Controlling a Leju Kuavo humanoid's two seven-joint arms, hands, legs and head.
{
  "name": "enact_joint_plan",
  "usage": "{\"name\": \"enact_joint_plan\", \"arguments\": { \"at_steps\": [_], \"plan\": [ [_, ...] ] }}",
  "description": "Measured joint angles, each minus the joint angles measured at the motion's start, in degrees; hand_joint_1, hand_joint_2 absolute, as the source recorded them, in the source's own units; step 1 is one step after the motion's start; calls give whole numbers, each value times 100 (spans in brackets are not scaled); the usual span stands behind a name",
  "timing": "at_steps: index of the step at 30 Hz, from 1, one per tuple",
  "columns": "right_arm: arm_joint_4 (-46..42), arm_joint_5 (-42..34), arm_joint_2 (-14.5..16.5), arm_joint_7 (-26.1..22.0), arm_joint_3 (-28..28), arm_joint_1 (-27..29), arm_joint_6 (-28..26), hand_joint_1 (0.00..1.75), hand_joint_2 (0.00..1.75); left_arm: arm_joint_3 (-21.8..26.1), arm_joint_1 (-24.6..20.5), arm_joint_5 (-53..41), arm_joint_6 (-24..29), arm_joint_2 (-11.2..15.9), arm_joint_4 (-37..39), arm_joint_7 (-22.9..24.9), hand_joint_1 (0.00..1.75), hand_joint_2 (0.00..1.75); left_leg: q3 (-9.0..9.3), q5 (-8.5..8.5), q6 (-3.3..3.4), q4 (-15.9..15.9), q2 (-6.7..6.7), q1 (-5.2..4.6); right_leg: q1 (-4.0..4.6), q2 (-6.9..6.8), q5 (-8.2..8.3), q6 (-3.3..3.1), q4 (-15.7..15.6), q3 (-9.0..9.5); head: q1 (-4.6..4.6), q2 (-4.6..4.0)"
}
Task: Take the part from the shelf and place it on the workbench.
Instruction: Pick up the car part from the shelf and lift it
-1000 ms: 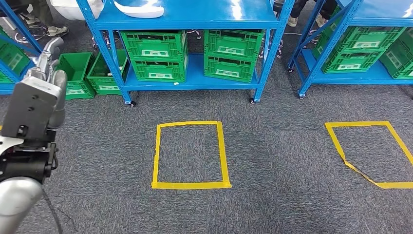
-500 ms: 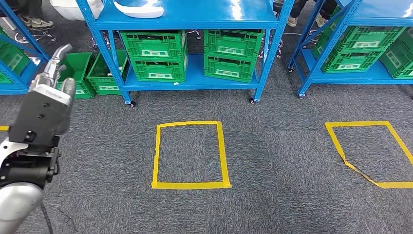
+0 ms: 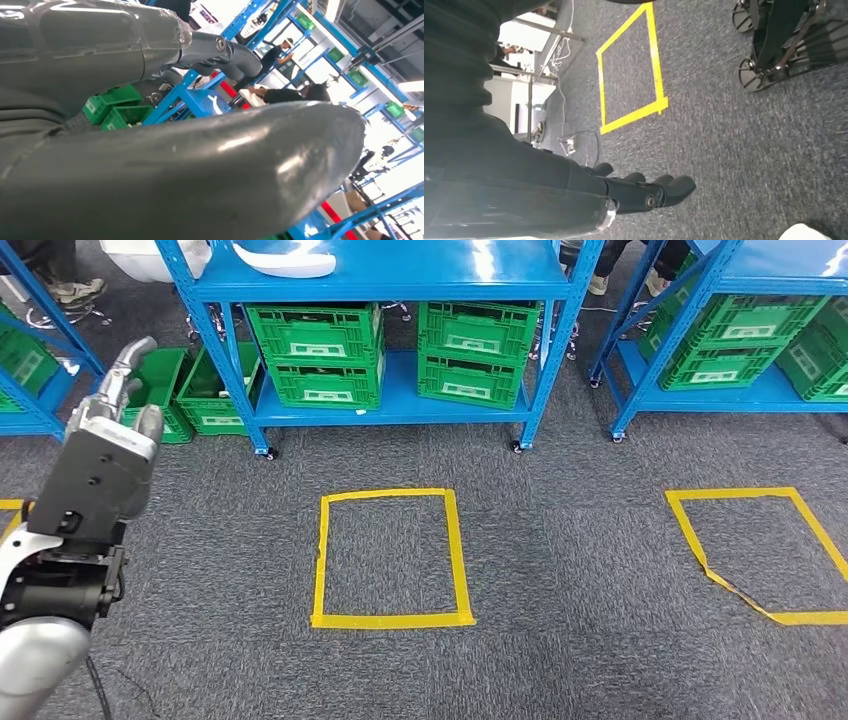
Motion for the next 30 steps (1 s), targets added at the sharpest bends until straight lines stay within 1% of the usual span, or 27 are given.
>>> {"name": "enact_joint_plan", "arguments": {
  "at_steps": [1, 3, 4, 5, 6, 8, 9, 10, 11, 12, 13, 14, 15, 16, 17, 19, 20, 21, 22, 23, 24, 25, 26, 27, 28, 29, 30],
  "plan": [
    [0, 0, 0, 0, -2, -5, 0, 0, 175, 0, 3, 0, 1, -1, -4, 0, 0, 0, 39, -2, 18, -37, 15, 12, -6, -48, -101, 15, 245, -136, 9, 0],
    [1, 0, 6, 0, -10, -9, 2, 0, 175, -8, 16, 0, 1, -3, -10, 0, 0, 0, 76, -22, 32, -53, 40, 11, -26, -114, -366, 48, 926, -548, 31, 0],
    [2, 0, 9, 0, -15, -4, 2, 0, 175, -15, 26, 0, 1, -3, -11, 0, 0, 0, 94, -41, 30, -52, 48, 11, -35, -127, -441, 64, 1206, -749, 35, 0],
    [2, 0, 12, 0, -20, 5, 3, 0, 175, -24, 34, 0, 1, -4, -11, 0, 0, 0, 121, -65, 19, -51, 53, 14, -41, -139, -415, 77, 1328, -878, 39, 0],
    [1, 0, 12, 0, -24, 13, 3, 0, 175, -30, 38, 0, 1, -4, -11, 0, 0, 0, 161, -97, 3, -50, 56, 18, -46, -151, -267, 82, 1254, -913, 43, 0],
    [0, 1, 8, 0, -29, 23, 3, 0, 175, -37, 44, 0, 1, -4, -11, 0, 0, 0, 275, -188, -47, -56, 68, 34, -44, -184, 233, 64, 656, -752, 45, 0],
    [1, 1, 8, -1, -30, 23, 3, 0, 175, -39, 44, -1, 1, -5, -10, 0, 0, 0, 331, -230, -76, -60, 78, 40, -28, -205, 377, 42, 372, -663, 46, 0],
    [1, 2, 10, -1, -31, 18, 4, 0, 175, -39, 44, -1, 1, -3, -12, 0, 0, 0, 360, -268, -114, -63, 86, 40, -9, -226, 435, 4, 129, -585, 59, 0],
    [2, 2, 12, -2, -31, 16, 4, 0, 175, -40, 50, -2, 1, -2, -14, 2, 0, 0, 386, -296, -154, -74, 96, 35, 9, -239, 390, -42, 28, -552, 67, 0],
    [3, 4, 15, -2, -33, 15, 5, 0, 175, -40, 54, -3, 2, 2, -17, 2, 0, 0, 410, -307, -190, -70, 96, 29, 20, -241, 330, -94, -28, -536, 72, 0],
    [3, 5, 15, -2, -35, 15, 4, 0, 175, -38, 57, -3, 3, 8, -25, 3, 0, 0, 424, -319, -226, -58, 98, 24, 14, -229, 312, -145, -82, -491, 73, 0],
    [3, 7, 14, -2, -38, 17, 4, 0, 175, -37, 60, -4, 3, 14, -30, 4, 0, 0, 426, -320, -253, 9, 89, 26, 2, -210, 293, -187, -96, -445, 53, 0],
    [2, 7, 12, -2, -40, 15, 4, 0, 175, -34, 54, -5, 4, 23, -36, 2, 0, 0, 357, -324, -273, 173, 66, 33, -9, -192, 268, -223, -124, -383, 28, 0],
    [1, 8, 9, -2, -43, 9, 3, 0, 175, -33, 50, -6, 4, 31, -40, 2, 0, 0, 208, -359, -292, 437, 44, 38, -20, -173, 245, -252, -154, -315, 5, 0],
    [-1, 8, 8, -2, -45, 5, 4, 0, 175, -33, 52, -7, 5, 37, -40, 1, 0, 0, -26, -432, -309, 793, 20, 45, -24, -158, 211, -275, -180, -254, -19, 0],
    [-2, 9, 9, -2, -50, 5, 4, 0, 175, -36, 66, -8, 4, 43, -40, 2, 0, 0, -580, -680, -333, 1450, 5, 50, -24, -126, 118, -292, -199, -136, -53, 0],
    [-2, 9, 10, -2, -52, 10, 5, 0, 175, -37, 75, -8, 4, 45, -39, 2, 0, 0, -799, -769, -338, 1601, 6, 51, -24, -108, 55, -288, -201, -60, -65, 0],
    [-2, 9, 11, -2, -55, 18, 5, 0, 175, -37, 81, -8, 3, 45, -39, 2, 0, 0, -934, -767, -337, 1583, 9, 51, -24, -91, -14, -282, -201, 31, -76, 0],
    [-2, 9, 14, -2, -58, 24, 7, 0, 175, -37, 84, -8, 3, 46, -39, 2, 0, 0, -988, -636, -330, 1406, 11, 51, -25, -73, -90, -271, -201, 135, -87, 0],
    [-2, 10, 18, -2, -61, 28, 9, 0, 175, -37, 85, -9, 2, 49, -39, 3, 0, 0, -990, -350, -317, 1113, 11, 52, -25, -59, -171, -255, -202, 241, -99, 0],
    [-1, 13, 21, -2, -64, 31, 12, 0, 175, -38, 95, -9, 2, 51, -37, 4, 0, 0, -984, 10, -297, 815, 9, 46, -23, -47, -256, -230, -190, 340, -108, 0],
    [-1, 15, 25, -2, -67, 31, 15, 0, 175, -41, 105, -8, -1, 54, -33, 9, 0, 0, -963, 276, -261, 588, 9, 35, -21, -31, -331, -197, -185, 402, -115, 0],
    [-2, 16, 26, -2, -69, 29, 16, 0, 175, -43, 117, -8, -3, 60, -32, 17, 0, 0, -955, 474, -220, 453, 5, 19, -21, -23, -395, -157, -189, 441, -115, 0],
    [-1, 18, 25, -2, -70, 27, 18, 0, 175, -43, 124, -8, -4, 66, -33, 25, 0, 0, -953, 527, -177, 417, 1, 3, -21, -19, -432, -118, -188, 468, -112, 0],
    [-1, 17, 24, -2, -72, 19, 20, 0, 175, -41, 117, -8, -5, 71, -37, 32, 0, 0, -924, 486, -135, 416, -1, -4, -23, -16, -435, -83, -183, 470, -109, 0],
    [-1, 18, 22, -2, -73, 11, 21, 0, 175, -38, 111, -10, -5, 76, -46, 35, 0, 0, -884, 482, -103, 396, -3, 1, -25, -30, -408, -53, -106, 454, -101, 0],
    [0, 21, 22, -2, -73, 1, 23, 0, 175, -37, 104, -11, -5, 77, -54, 38, 0, 0, -823, 450, -72, 367, 3, 11, -24, -51, -359, -24, 78, 382, -92, 0]
  ]
}}
